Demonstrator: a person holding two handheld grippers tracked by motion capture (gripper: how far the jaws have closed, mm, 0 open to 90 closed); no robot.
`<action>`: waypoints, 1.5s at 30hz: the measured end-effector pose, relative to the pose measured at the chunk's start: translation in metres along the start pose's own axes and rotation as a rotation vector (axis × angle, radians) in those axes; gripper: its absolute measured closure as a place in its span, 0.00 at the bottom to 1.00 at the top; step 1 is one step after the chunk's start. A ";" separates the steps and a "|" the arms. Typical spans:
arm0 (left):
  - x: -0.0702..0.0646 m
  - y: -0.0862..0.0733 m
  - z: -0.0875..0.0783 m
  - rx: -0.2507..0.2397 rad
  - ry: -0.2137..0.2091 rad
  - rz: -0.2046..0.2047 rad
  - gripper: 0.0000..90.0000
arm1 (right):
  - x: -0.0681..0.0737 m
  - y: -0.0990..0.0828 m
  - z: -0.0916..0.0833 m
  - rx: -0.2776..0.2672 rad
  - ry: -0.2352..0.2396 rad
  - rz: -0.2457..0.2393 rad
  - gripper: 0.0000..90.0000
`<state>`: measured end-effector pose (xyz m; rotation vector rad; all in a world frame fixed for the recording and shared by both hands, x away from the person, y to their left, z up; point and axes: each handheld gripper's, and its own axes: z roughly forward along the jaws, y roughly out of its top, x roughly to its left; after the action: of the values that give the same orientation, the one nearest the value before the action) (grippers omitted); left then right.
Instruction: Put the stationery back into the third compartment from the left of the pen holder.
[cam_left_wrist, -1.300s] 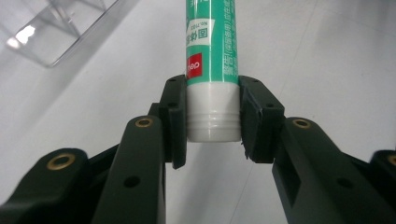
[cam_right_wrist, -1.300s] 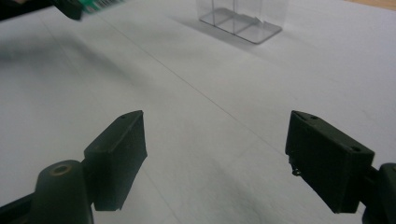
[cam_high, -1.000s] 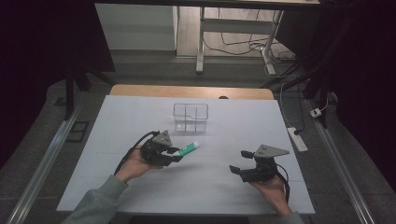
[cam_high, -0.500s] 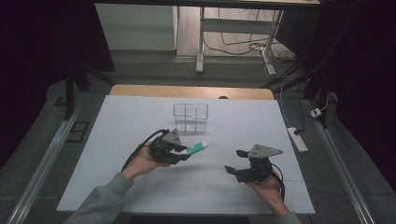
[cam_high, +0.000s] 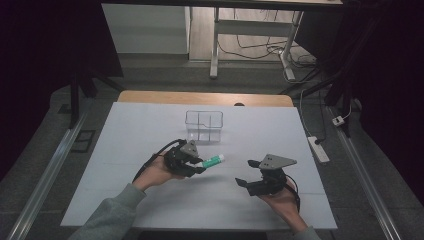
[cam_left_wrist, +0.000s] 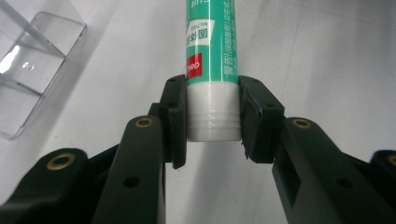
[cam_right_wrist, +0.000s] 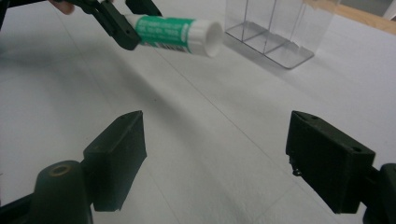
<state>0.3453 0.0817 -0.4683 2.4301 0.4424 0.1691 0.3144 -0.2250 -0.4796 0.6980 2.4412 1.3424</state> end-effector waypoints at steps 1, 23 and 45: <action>0.000 0.001 0.001 0.001 -0.002 0.003 0.71 | 0.001 0.002 0.001 0.002 0.000 -0.008 0.21; -0.001 0.011 0.011 0.031 -0.058 0.002 0.71 | 0.023 0.063 0.039 0.092 0.092 -0.189 0.24; -0.011 0.014 0.021 0.089 -0.142 0.044 0.71 | 0.051 0.049 0.078 0.369 0.039 -0.525 0.60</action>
<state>0.3439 0.0552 -0.4763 2.5197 0.3401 -0.0045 0.3201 -0.1196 -0.4797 0.0751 2.6679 0.7218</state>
